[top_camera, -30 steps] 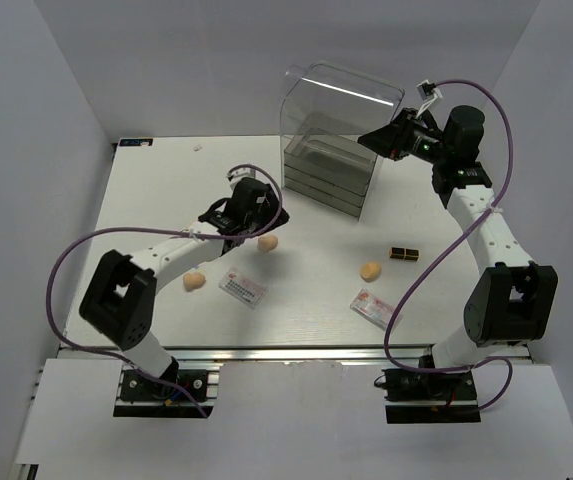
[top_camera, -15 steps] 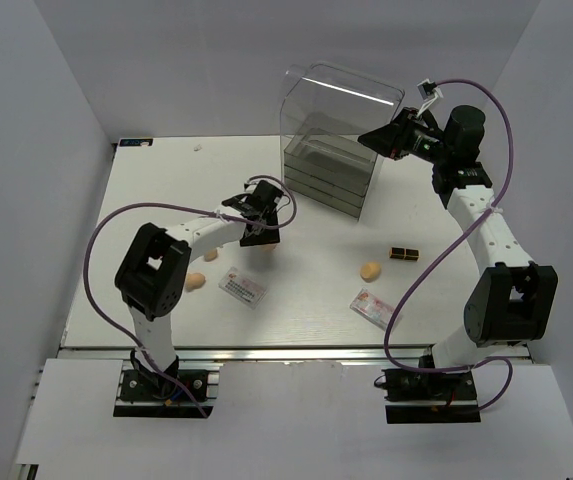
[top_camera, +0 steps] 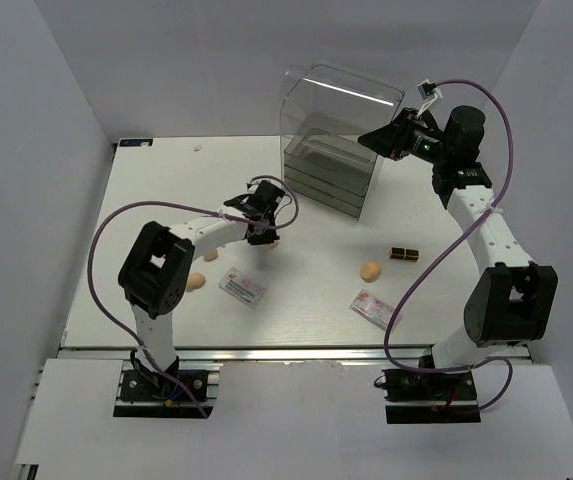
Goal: Organize the makeup
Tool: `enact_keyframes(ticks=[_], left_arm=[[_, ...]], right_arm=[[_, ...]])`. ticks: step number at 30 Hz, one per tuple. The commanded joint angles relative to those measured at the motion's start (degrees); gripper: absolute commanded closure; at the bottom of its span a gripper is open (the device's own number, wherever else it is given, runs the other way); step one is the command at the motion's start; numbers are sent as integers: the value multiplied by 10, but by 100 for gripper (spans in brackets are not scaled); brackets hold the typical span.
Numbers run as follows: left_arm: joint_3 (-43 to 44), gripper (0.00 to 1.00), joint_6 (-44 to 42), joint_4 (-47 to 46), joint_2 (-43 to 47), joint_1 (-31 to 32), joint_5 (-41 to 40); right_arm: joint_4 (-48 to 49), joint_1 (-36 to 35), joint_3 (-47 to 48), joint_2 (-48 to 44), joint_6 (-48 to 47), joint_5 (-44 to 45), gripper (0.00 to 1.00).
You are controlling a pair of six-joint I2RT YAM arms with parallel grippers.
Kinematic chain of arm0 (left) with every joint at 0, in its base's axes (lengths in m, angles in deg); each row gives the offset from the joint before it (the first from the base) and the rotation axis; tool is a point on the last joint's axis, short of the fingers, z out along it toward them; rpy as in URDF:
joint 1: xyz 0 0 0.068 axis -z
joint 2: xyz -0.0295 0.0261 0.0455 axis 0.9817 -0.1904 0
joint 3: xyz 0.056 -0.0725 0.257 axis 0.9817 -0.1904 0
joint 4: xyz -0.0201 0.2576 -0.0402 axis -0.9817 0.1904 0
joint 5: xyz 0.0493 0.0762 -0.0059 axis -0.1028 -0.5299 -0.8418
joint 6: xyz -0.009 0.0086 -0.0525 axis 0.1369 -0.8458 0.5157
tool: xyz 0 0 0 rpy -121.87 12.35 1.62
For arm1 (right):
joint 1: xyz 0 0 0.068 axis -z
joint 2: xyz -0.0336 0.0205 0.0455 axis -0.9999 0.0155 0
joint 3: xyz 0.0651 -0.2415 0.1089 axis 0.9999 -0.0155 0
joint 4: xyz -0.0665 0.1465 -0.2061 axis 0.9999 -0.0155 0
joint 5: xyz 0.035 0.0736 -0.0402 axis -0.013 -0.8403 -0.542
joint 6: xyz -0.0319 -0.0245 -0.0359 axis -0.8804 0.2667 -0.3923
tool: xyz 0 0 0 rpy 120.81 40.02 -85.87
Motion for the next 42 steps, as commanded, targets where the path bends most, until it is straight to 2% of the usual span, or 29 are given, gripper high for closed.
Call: enact_keyframes(ticks=[1,2,3,4,5,6,9,12,15,19,24,29,37,42], left_arm=[[-40,90,55,-98,88,-11,37],[-55,91,91,-129,121,-15,65],[-73,91,91,-167,137,-20,65],[-92,91,128,-253,150,-30,101],[-129,91,163,-297,171,-35,134],[-144,91,180,-392,176,-41,144],[-163,91,252,-529,155,-62,212],[-131,91,321,-624,97,-73,249],[-75,91,377,-674,32,-73,267],[-26,91,454,-741,-30,-73,257],[32,90,501,-789,-88,-73,242],[64,89,536,-798,-118,-73,217],[90,66,519,-637,-117,-69,195],[117,60,530,-585,-130,-66,189]], right_arm=[[52,4,0,-36,1,-15,71],[51,4,-1,-37,1,-15,71],[50,4,-1,-38,0,-15,71],[49,4,-1,-38,0,-15,72],[49,3,-1,-38,0,-16,72],[47,4,-1,-38,0,-17,71],[46,4,-4,-38,0,-17,72],[49,4,-11,-39,3,-15,72],[50,4,-12,-39,2,-16,71],[56,4,-12,-41,8,-15,72],[62,4,-15,-42,13,-16,72],[64,4,-17,-41,16,-16,71],[69,3,-19,-41,19,-17,71],[73,4,-19,-40,24,-17,71]])
